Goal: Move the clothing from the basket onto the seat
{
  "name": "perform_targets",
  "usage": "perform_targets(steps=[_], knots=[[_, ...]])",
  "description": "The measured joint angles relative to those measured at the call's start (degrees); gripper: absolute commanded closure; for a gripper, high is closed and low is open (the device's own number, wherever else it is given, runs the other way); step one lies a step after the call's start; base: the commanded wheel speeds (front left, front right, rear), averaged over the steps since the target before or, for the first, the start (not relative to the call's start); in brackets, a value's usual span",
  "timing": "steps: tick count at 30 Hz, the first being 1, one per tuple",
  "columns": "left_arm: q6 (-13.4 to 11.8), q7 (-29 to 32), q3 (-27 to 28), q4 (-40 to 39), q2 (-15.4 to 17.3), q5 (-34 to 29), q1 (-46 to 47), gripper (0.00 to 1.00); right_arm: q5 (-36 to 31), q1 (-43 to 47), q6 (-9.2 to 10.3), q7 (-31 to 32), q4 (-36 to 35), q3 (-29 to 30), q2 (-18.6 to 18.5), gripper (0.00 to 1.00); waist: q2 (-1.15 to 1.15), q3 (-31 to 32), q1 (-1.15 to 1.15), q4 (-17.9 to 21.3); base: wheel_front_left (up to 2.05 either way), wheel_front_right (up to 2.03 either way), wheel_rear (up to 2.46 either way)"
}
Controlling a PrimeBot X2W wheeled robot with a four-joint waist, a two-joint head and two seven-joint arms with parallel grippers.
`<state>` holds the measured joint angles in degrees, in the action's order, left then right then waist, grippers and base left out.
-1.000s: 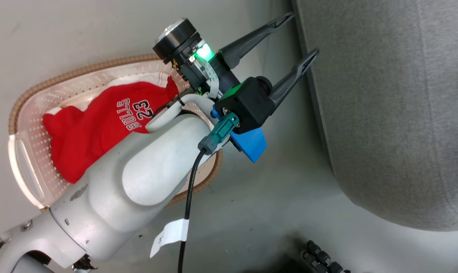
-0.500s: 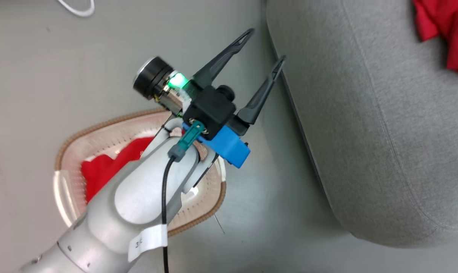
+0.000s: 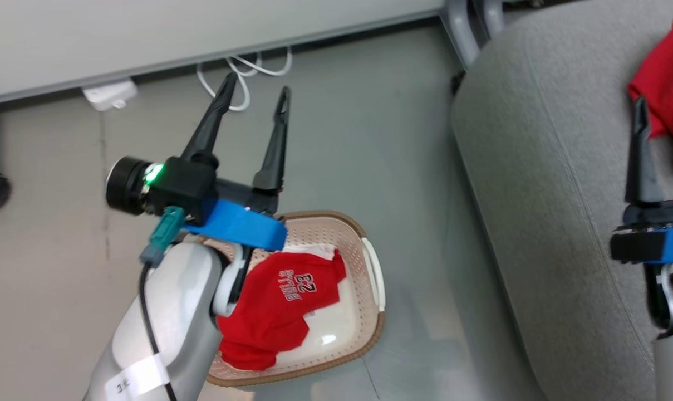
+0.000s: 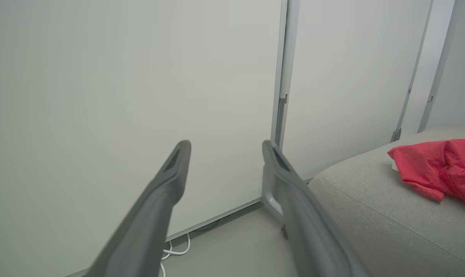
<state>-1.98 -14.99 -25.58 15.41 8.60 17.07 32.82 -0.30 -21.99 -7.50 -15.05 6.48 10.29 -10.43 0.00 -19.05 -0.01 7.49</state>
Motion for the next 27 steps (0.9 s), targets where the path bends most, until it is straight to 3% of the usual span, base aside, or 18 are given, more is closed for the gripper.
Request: perform_targets(steps=[6, 14, 27], knots=[[1.0, 0.0, 6.7, -1.1, -1.4, -1.9, -5.3, 0.00, 0.5, 1.5, 0.00, 0.0, 0.4, -4.4, 1.1, 0.00, 0.00, 3.5, 0.00, -3.1, 0.00, 0.00, 0.00], [4.4, 0.0, 15.6, -2.5, -3.7, -5.5, -14.4, 0.00, 1.6, 6.4, 0.00, 0.0, 0.8, -7.8, 3.5, 0.00, 0.00, 9.2, 0.00, -6.9, 0.00, 0.00, 0.00], [7.8, 0.0, 19.6, -3.0, -5.5, -7.7, -21.4, 0.00, 3.5, 13.3, 0.00, 0.0, 2.5, -6.2, 5.7, 0.00, 0.00, 13.3, 0.00, -9.3, 0.00, 0.00, 0.00]])
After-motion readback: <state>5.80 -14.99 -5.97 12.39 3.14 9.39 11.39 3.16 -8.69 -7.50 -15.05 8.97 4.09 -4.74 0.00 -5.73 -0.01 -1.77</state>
